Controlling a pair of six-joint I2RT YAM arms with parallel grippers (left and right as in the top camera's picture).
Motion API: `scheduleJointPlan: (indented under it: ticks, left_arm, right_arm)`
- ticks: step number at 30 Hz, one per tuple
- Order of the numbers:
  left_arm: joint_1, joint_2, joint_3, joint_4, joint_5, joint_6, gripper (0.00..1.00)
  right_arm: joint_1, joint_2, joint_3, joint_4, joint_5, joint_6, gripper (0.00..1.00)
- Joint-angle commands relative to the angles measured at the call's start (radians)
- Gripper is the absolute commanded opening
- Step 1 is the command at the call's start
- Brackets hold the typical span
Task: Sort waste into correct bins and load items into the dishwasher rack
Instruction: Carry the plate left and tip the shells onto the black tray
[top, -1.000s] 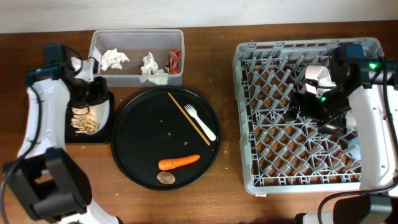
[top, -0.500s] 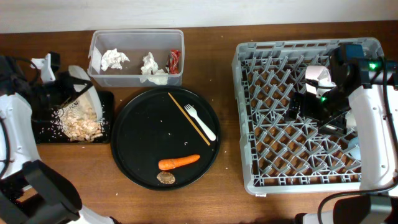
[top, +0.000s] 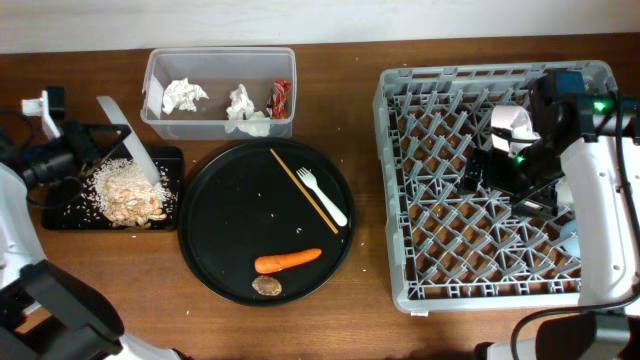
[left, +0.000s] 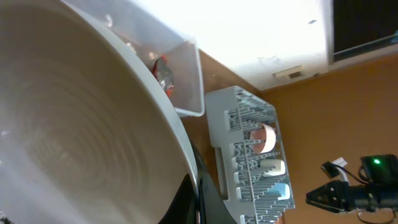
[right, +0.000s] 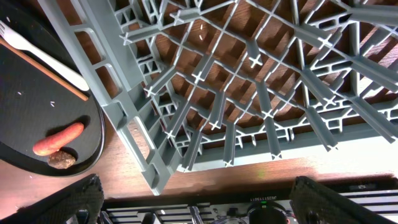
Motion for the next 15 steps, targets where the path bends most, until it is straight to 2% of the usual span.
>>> scheduleJointPlan:
  ticks: [1, 6, 9, 12, 15]
  left_arm:
    - [0.027, 0.019, 0.004, -0.011, 0.260, 0.077, 0.00]
    - [0.031, 0.018, 0.004, -0.050, 0.246, 0.077, 0.00]
    - [-0.015, 0.000, 0.004, -0.107, 0.153, 0.093, 0.00]
    - [-0.151, -0.085, 0.004, -0.156, -0.021, 0.107, 0.00]
    - [-0.393, -0.148, 0.004, -0.254, -0.286, 0.105, 0.00]
  right_arm:
    - [-0.005, -0.010, -0.005, -0.009, -0.009, 0.006, 1.00]
    - [-0.005, -0.010, -0.005, -0.009, -0.009, 0.006, 1.00]
    - [-0.005, -0.010, -0.005, -0.009, -0.008, 0.006, 1.00]
    - [-0.005, -0.010, -0.005, -0.009, 0.006, 0.006, 1.00]
    - [-0.005, -0.010, -0.005, -0.009, 0.013, 0.006, 1.00]
